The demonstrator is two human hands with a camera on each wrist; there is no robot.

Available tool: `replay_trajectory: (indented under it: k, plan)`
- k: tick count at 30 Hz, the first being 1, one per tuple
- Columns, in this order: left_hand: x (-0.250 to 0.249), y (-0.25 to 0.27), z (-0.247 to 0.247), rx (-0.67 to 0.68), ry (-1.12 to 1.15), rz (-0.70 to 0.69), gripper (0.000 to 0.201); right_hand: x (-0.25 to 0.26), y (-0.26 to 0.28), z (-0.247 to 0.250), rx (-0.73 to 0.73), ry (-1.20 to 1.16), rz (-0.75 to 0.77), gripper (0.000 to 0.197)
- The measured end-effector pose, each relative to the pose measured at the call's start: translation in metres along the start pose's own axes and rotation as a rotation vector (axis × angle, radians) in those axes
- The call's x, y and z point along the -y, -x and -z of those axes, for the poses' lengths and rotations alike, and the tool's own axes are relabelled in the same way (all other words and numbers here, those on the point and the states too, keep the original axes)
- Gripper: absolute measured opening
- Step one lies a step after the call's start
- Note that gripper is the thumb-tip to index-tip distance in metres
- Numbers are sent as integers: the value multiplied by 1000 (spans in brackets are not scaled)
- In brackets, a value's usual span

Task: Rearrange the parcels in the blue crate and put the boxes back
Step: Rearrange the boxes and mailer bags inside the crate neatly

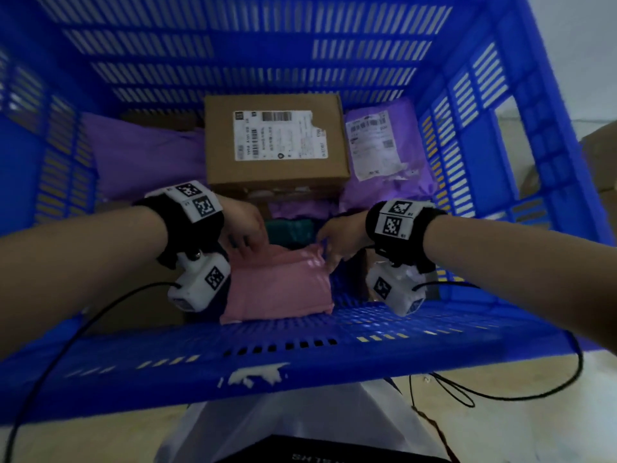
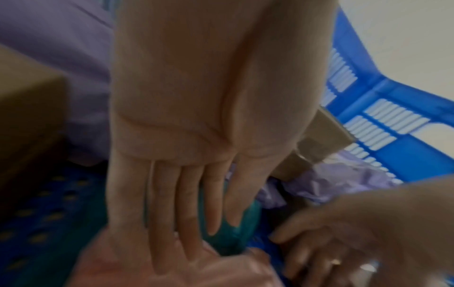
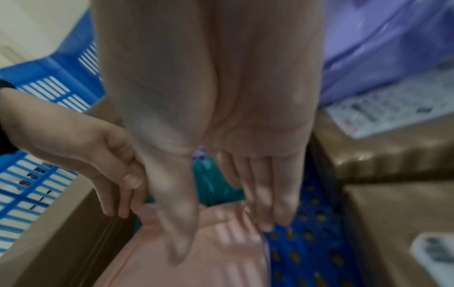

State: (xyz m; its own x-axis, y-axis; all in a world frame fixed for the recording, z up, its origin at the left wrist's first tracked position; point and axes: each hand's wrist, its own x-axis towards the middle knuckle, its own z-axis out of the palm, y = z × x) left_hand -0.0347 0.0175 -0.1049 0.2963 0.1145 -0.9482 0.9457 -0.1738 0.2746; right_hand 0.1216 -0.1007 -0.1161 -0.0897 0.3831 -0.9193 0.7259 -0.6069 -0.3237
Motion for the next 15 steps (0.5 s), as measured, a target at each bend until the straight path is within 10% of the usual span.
replay_trajectory:
  k: [7, 12, 15]
  plan:
    - [20, -3, 3, 46, -57, 250, 27, 2, -24, -8, 84, -119, -161, 16]
    - [33, -12, 0, 147, -43, 330, 38, 2, -29, -12, 66, -259, -182, 59]
    - [40, -16, -8, 111, -60, 318, 40, 2, -30, -16, 89, -318, -182, 49]
